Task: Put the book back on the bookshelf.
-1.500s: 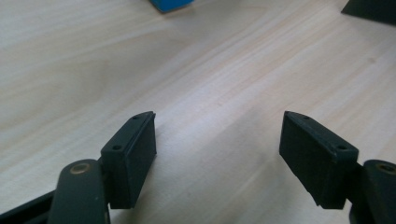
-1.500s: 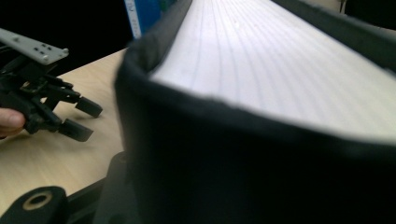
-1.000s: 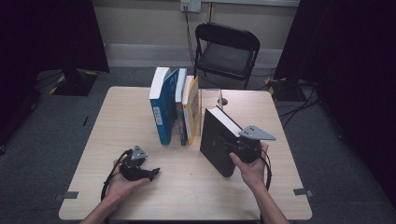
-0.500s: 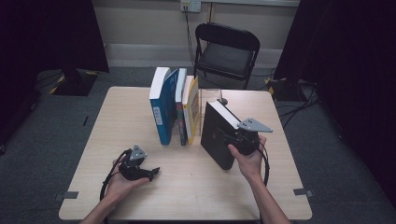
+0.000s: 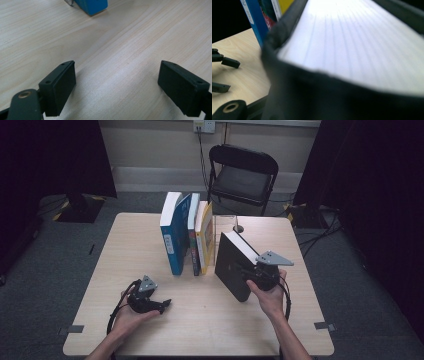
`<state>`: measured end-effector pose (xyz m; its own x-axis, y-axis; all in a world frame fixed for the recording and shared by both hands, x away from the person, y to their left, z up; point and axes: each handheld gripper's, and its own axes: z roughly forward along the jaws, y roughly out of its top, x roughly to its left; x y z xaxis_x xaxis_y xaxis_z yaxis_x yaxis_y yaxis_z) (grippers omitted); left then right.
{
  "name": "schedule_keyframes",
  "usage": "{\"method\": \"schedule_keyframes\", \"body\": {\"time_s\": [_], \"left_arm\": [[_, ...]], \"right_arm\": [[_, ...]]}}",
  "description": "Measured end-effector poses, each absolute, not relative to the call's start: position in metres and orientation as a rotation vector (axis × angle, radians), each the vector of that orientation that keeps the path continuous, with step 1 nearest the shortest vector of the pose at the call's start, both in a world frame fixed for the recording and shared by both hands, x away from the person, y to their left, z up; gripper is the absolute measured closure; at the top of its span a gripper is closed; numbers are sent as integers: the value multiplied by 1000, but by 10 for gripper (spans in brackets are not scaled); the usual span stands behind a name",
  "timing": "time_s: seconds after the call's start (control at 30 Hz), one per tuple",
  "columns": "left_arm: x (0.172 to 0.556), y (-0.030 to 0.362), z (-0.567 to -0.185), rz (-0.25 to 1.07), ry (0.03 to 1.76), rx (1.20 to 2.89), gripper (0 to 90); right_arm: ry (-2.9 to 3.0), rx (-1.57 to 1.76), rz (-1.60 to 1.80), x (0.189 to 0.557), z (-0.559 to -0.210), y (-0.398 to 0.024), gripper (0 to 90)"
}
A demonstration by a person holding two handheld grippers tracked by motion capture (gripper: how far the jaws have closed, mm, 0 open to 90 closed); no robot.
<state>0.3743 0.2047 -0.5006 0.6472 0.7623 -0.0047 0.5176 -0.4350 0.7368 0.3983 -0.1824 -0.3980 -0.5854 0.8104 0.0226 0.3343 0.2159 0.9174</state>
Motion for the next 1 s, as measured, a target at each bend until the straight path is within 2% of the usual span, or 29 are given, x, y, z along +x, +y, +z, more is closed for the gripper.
{"method": "schedule_keyframes", "body": {"time_s": [0.37, 0.77, 1.0], "left_arm": [[374, 205, -501, 428, 989, 2134, 147], [375, 205, -501, 425, 984, 2136, 146], [375, 205, -501, 426, 984, 2137, 145]], "right_arm": [[2087, 1073, 1364, 397, -383, -184, 449], [2155, 1094, 1306, 399, -368, -182, 426], [2216, 1134, 1258, 405, -348, -176, 427]]}}
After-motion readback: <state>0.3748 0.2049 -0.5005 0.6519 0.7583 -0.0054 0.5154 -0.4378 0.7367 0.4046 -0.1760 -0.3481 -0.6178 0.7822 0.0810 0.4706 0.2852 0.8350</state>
